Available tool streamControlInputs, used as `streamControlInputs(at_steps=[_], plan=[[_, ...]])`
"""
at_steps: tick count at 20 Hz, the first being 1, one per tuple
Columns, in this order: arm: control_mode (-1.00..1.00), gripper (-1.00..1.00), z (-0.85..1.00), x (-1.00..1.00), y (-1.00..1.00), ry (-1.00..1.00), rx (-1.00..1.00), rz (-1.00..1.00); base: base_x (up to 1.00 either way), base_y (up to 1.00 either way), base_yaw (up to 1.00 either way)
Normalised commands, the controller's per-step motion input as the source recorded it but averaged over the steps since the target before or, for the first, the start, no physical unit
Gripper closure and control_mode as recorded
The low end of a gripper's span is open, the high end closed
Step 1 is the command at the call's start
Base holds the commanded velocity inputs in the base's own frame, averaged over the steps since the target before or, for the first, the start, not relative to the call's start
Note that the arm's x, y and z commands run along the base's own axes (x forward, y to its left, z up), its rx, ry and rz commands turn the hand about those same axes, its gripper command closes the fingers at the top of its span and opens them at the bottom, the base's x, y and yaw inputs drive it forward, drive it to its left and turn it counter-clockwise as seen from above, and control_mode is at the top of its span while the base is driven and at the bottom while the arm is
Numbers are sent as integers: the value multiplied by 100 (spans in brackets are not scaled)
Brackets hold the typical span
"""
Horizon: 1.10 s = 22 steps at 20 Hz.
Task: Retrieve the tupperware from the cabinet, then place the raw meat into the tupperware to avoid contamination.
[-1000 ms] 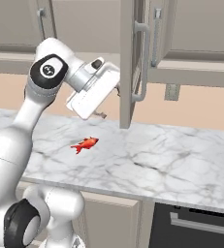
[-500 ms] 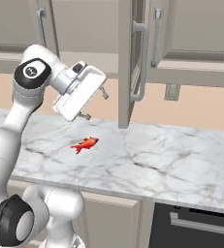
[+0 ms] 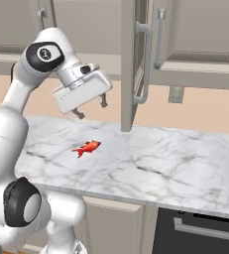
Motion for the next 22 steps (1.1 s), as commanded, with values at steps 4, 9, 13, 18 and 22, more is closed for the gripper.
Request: streamControlInputs(at_steps=[4, 9, 13, 18, 22], plan=[[-100, -100, -37, 0, 69, -22, 29, -7, 0, 0, 0], [-100, -100, -15, 0, 63, -35, 25, -9, 0, 0, 0], [-100, -100, 9, 0, 50, -49, 22, -11, 0, 0, 0], [-100, -100, 54, -1, 24, -40, 9, -4, 0, 0, 0], [-100, -100, 52, 15, 36, -42, 1, 0, 0, 0, 0]])
